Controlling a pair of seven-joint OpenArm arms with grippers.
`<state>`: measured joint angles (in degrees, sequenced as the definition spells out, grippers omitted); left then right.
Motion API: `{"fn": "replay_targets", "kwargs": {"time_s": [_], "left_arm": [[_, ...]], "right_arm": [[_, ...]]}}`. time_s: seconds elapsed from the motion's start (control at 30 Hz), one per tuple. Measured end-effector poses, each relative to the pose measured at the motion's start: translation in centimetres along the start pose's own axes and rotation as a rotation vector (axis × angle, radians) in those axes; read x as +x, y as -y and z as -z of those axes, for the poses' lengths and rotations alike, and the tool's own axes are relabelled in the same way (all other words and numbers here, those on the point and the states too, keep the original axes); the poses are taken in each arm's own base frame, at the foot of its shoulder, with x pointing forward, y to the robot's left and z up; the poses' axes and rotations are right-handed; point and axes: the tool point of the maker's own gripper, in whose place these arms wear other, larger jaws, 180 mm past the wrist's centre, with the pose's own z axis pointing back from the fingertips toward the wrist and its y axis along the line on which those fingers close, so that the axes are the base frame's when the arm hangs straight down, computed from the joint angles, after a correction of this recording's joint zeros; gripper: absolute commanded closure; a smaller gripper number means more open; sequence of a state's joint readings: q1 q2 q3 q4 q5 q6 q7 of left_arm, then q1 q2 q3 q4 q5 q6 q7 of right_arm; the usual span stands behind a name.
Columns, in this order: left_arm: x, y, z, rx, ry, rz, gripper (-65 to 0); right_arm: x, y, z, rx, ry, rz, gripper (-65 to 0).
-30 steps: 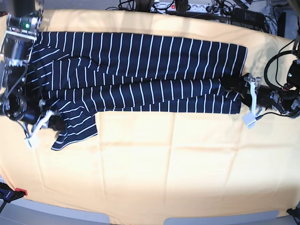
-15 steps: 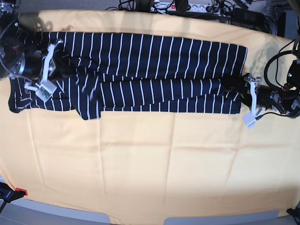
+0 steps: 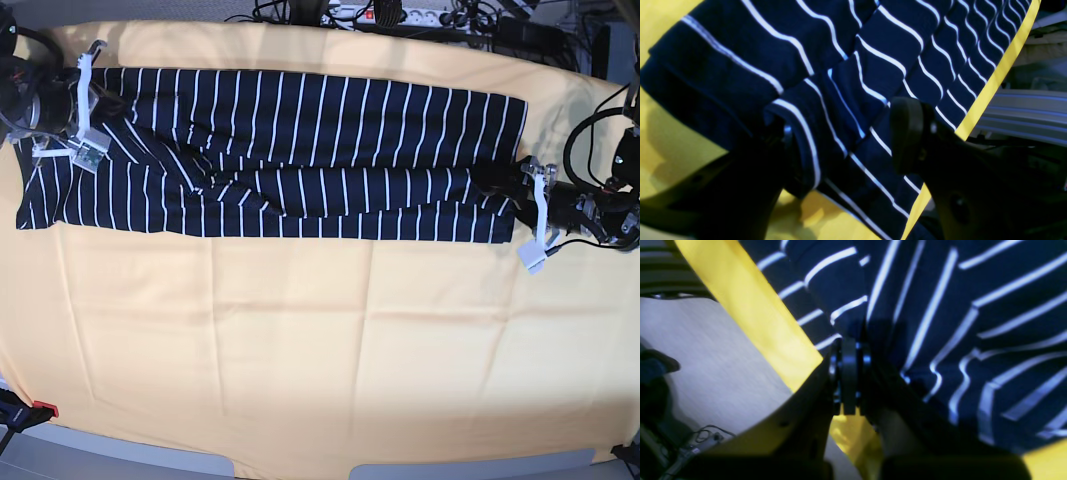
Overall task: Fold the T-shirt properly
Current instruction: 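Release the left gripper and regrasp the shirt's other end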
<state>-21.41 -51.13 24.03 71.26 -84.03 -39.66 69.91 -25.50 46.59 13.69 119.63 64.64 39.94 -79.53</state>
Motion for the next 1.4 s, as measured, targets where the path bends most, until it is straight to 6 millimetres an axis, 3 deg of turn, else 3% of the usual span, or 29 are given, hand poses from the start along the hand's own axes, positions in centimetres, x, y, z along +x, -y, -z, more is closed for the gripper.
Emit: {"fn": "replay_targets", "kwargs": {"time_s": [0.1,0.2,0.3,0.43,0.63,0.67,0.77,0.83,0.9,1.03,1.2,1.23,1.3,1.37,1.4], "left_arm": [[0.0,0.0,0.0,0.000,0.000,0.001,-36.8],[-0.1,-0.1,-0.3,0.007,-0.002,-0.001,-36.8],[-0.2,-0.4,-0.7,0.018,-0.005,-0.002,-36.8],[-0.3,-0.6,-1.2,0.031,-0.008,-0.003,-36.8],[-0.6,-1.0,-2.0,0.051,-0.017,-0.007,-36.8],[-0.7,-1.0,-2.1,0.055,-0.018,-0.008,-36.8],[-0.7,-1.2,-2.5,0.064,-0.020,-0.008,-36.8],[-0.5,-1.4,-2.9,0.073,-0.020,-0.003,-36.8],[0.1,-1.5,-3.4,0.085,-0.012,0.008,-36.8],[1.0,-2.2,-5.6,0.138,0.001,0.025,-36.8],[3.4,-3.3,-10.6,0.245,0.105,0.046,-36.6],[4.6,-3.4,-11.9,0.267,0.158,0.057,-36.6],[7.0,-3.5,-14.9,0.306,0.284,0.074,-36.6],[8.1,-3.8,-17.6,0.342,0.379,0.067,-36.6],[8.1,-4.0,-18.6,0.357,0.408,0.056,-36.6]], "right_arm": [[-0.9,1.0,-0.3,-0.048,-0.050,-0.014,0.0],[-0.3,1.6,0.0,-0.059,0.006,0.008,0.0],[-0.2,3.7,0.2,-0.144,0.047,0.015,0.0],[-2.4,6.2,0.1,-0.262,-0.050,0.002,0.0],[-1.3,4.9,0.4,-0.188,0.012,0.027,0.0],[-1.3,4.9,0.4,-0.188,0.012,0.027,-3.0],[-2.1,4.9,0.4,-0.190,-0.030,0.030,-24.7],[-2.7,5.2,0.1,-0.199,-0.075,0.029,-30.1],[-2.2,5.7,-0.3,-0.220,-0.078,0.016,-30.0],[1.8,5.8,-2.4,-0.248,0.059,-0.033,-30.0],[5.7,7.1,-5.5,-0.322,0.324,0.050,-29.8],[5.8,7.4,-5.6,-0.346,0.342,0.054,-27.8],[6.1,7.4,-5.0,-0.355,0.384,0.085,-16.8],[5.9,6.8,-3.6,-0.312,0.424,0.147,-0.9],[5.5,6.5,-2.6,-0.287,0.434,0.179,0.0]]}}
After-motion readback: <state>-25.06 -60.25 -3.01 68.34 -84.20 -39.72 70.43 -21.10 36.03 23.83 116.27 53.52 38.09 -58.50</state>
